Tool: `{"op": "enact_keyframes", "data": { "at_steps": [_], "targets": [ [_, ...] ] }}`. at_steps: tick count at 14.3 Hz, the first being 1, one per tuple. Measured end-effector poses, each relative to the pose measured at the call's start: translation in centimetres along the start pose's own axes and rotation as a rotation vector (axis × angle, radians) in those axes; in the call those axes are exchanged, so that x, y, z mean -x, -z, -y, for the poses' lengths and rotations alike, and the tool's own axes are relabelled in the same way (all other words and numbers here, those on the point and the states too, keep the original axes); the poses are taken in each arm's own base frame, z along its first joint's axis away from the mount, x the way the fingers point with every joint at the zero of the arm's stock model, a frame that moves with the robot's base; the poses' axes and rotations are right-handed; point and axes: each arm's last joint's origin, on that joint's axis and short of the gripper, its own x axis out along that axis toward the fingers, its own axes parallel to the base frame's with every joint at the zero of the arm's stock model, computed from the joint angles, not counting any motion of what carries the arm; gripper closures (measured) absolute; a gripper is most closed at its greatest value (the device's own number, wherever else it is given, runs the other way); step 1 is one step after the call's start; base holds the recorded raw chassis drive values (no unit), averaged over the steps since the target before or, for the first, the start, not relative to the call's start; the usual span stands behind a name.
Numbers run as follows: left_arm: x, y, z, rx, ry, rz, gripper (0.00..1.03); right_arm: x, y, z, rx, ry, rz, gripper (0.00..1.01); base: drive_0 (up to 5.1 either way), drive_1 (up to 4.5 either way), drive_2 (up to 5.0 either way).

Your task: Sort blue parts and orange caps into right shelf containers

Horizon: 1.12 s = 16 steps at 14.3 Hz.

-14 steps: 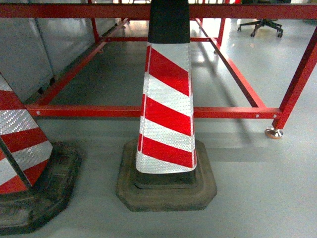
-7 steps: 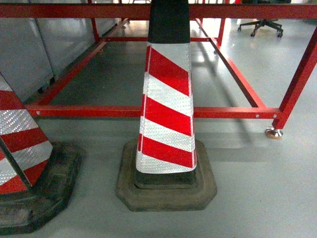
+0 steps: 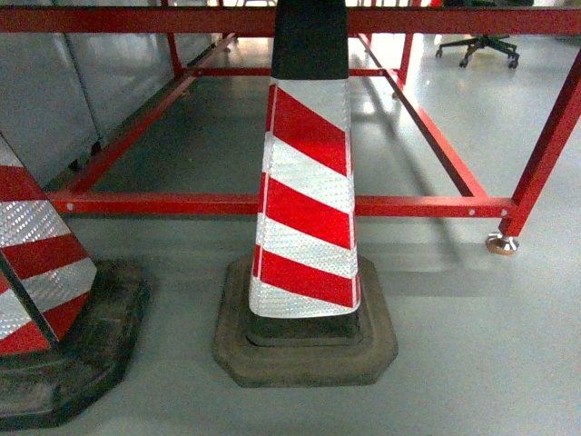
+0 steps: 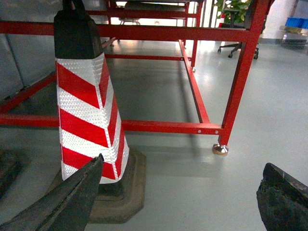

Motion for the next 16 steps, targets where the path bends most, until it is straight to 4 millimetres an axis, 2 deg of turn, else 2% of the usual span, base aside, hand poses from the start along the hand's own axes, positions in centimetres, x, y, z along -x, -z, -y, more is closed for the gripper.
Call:
{"op": "enact_keyframes", "data": {
  "at_steps": [16],
  "targets": [
    [0.0, 0.0, 0.0, -0.001, 0.0, 0.0, 0.05, 0.0, 0.0, 0.0, -0.008, 0.0, 0.0, 0.03, 0.0, 0.0, 0.0]
  ]
}}
